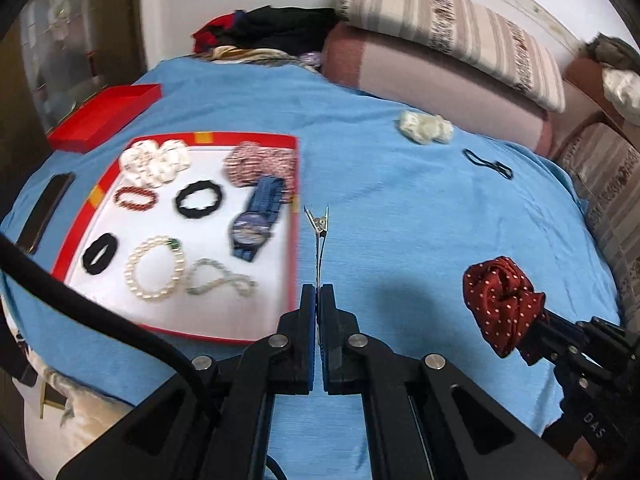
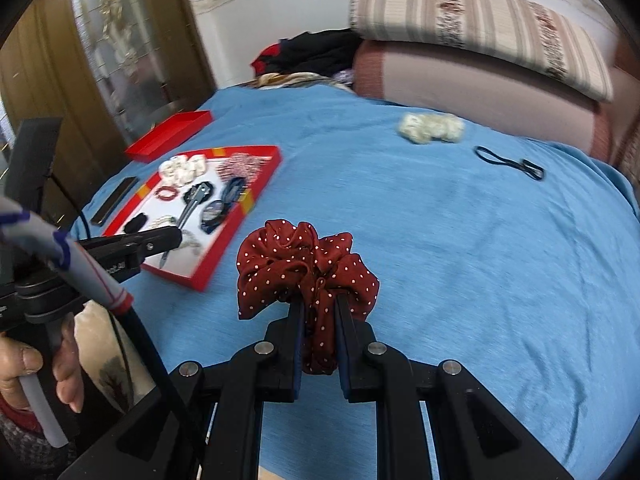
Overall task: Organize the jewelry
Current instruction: 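Carry the silver clip and red scrunchie over the tray with both tools, then release the silver clip with left tool while right tool releases the red scrunchie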
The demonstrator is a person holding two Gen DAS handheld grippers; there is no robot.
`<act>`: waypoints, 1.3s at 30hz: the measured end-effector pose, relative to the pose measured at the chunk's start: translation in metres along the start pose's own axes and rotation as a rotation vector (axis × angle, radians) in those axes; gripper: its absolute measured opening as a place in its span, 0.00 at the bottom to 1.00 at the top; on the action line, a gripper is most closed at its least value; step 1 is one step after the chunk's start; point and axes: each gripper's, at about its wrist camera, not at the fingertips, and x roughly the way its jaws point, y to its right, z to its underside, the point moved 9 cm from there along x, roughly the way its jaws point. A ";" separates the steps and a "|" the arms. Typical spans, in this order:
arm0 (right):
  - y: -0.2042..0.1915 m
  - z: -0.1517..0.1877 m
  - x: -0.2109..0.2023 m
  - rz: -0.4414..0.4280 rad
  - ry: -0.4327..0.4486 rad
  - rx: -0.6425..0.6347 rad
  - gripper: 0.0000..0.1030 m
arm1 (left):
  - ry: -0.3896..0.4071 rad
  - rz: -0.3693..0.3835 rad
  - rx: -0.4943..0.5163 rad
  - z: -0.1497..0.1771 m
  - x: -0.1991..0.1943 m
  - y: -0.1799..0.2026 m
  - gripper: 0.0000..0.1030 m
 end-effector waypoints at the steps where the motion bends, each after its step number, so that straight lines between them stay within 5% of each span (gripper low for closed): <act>1: -0.005 -0.001 0.002 -0.008 -0.003 -0.009 0.15 | 0.000 -0.008 -0.016 0.000 0.000 -0.008 0.02; 14: -0.063 -0.025 0.029 -0.115 -0.027 -0.082 0.14 | 0.015 -0.141 -0.115 -0.042 -0.016 -0.156 0.02; 20: -0.100 -0.031 0.053 -0.171 -0.054 -0.135 0.14 | -0.025 -0.132 -0.147 -0.057 0.004 -0.203 0.02; 27: -0.133 -0.027 0.081 -0.203 -0.094 -0.203 0.14 | -0.087 -0.100 -0.152 -0.060 0.040 -0.214 0.02; 39: -0.160 -0.022 0.123 -0.236 -0.162 -0.238 0.14 | -0.180 -0.148 -0.156 -0.057 0.088 -0.235 0.02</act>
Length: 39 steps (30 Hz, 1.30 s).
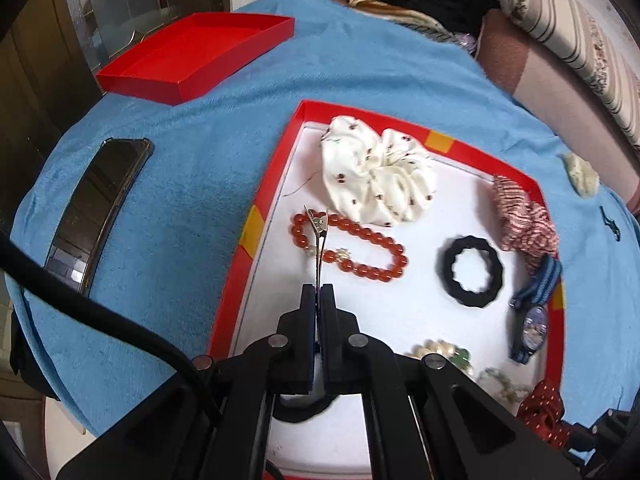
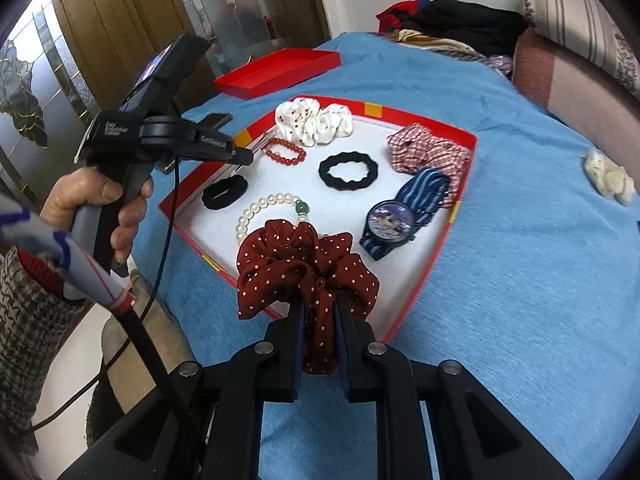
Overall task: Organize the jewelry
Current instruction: 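Release the silver clip with left tool while right tool releases the red scrunchie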
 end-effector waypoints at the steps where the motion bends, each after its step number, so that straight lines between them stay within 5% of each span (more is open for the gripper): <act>1: -0.001 -0.001 0.003 -0.001 -0.005 -0.002 0.14 | -0.005 -0.005 0.001 0.000 0.002 0.000 0.02; 12: -0.006 -0.003 0.036 -0.054 -0.098 0.005 0.14 | -0.015 -0.030 0.023 -0.010 0.013 0.001 0.02; 23: 0.021 -0.028 0.048 0.055 -0.066 -0.004 0.14 | -0.017 -0.054 0.030 -0.018 0.018 0.006 0.02; 29: -0.006 -0.020 0.029 0.007 -0.056 -0.101 0.14 | 0.057 -0.046 0.038 -0.021 -0.016 0.009 0.02; 39: -0.042 -0.034 0.071 -0.023 -0.101 -0.136 0.14 | 0.146 -0.035 0.043 -0.022 -0.065 0.004 0.02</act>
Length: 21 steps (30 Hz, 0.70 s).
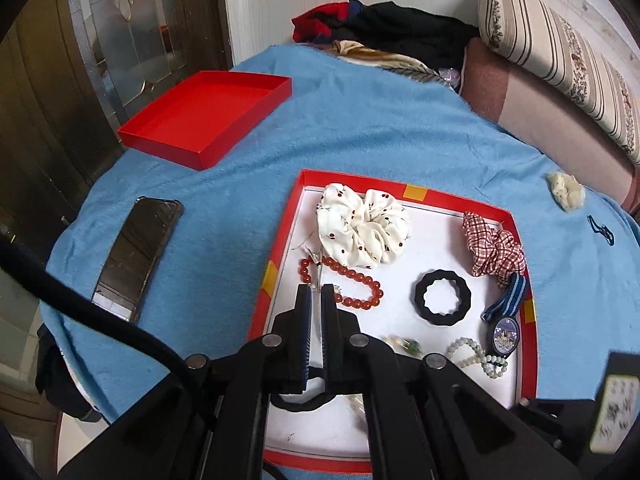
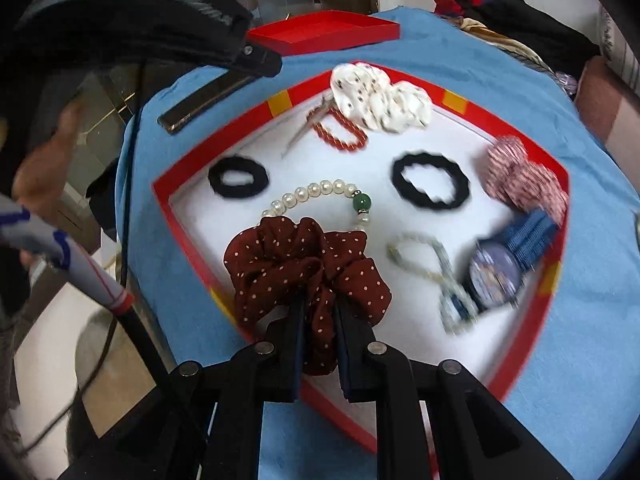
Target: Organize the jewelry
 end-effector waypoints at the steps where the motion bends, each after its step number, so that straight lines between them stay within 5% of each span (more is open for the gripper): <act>1: -0.001 -0.003 0.001 -0.005 0.003 0.002 0.14 | 0.000 0.001 -0.005 -0.001 0.001 -0.001 0.02; 5: -0.004 0.001 -0.005 -0.026 0.002 -0.003 0.14 | -0.003 0.009 -0.033 0.005 -0.001 -0.007 0.02; 10: 0.005 0.025 -0.019 0.068 0.011 -0.071 0.20 | 0.000 0.013 -0.045 0.017 -0.002 -0.007 0.04; 13: 0.016 0.025 -0.034 0.052 0.046 0.011 0.45 | 0.013 0.018 -0.070 0.022 -0.007 -0.007 0.19; 15: 0.020 0.025 -0.050 0.010 0.082 0.067 0.47 | 0.028 0.027 -0.088 0.026 -0.015 -0.005 0.31; 19: 0.026 0.040 -0.079 -0.046 0.116 0.116 0.47 | 0.058 0.030 -0.104 0.036 -0.031 -0.001 0.36; 21: 0.031 0.049 -0.089 -0.050 0.130 0.140 0.47 | 0.074 0.027 -0.107 0.041 -0.040 0.002 0.47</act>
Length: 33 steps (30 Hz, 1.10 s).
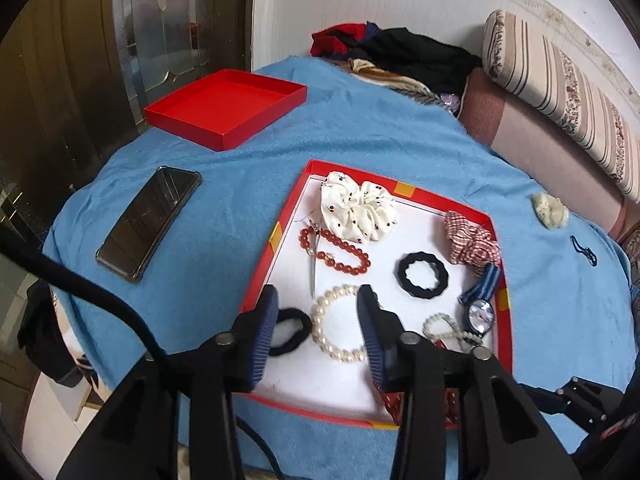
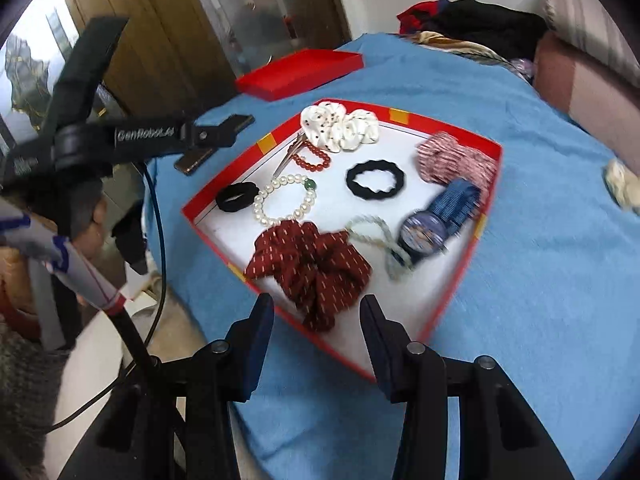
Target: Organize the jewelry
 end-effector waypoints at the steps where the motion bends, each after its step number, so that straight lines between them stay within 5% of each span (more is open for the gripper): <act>1: 0.005 0.004 -0.006 0.010 0.007 0.013 0.47 | 0.012 -0.004 -0.004 0.002 -0.005 0.001 0.51; 12: 0.039 0.039 -0.031 0.095 0.040 0.125 0.47 | 0.138 -0.101 -0.001 0.023 -0.049 0.014 0.81; 33: 0.049 0.063 -0.079 0.157 0.128 0.190 0.52 | 0.290 -0.240 -0.001 0.055 -0.115 0.059 0.93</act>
